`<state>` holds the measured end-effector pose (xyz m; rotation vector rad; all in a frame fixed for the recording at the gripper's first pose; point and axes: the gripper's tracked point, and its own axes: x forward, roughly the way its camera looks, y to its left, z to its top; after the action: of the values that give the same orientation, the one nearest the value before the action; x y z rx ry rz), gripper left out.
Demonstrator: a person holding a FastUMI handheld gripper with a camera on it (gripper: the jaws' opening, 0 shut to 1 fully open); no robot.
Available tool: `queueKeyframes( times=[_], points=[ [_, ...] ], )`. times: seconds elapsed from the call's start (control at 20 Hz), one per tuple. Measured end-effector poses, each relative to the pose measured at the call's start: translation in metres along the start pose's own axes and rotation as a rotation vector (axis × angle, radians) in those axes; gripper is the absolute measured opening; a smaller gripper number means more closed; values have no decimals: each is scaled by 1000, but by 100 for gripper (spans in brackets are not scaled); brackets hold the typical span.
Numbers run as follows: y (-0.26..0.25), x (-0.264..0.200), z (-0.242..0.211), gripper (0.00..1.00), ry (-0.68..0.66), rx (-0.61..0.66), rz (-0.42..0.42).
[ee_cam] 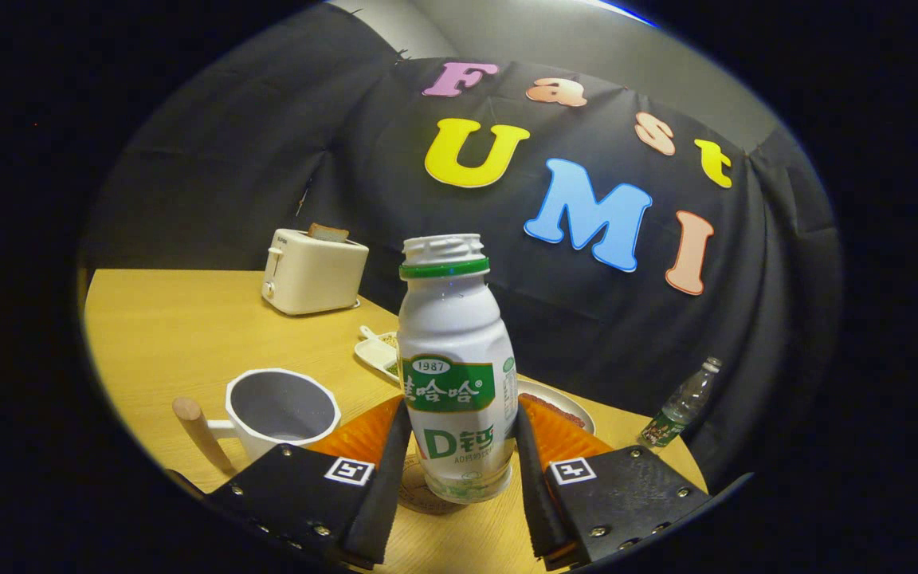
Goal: Take the bottle from table, then pour the juice into the cup, finally place the bottle on the coaster
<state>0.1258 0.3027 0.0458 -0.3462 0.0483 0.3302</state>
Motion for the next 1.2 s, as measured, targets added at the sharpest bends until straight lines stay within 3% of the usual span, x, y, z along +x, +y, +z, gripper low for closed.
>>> queueKeyframes(
  times=[0.35, 1.2],
  points=[
    [24, 18, -3, 65, 6, 234, 102],
    [8, 28, -26, 65, 49, 332, 68]
  ],
)
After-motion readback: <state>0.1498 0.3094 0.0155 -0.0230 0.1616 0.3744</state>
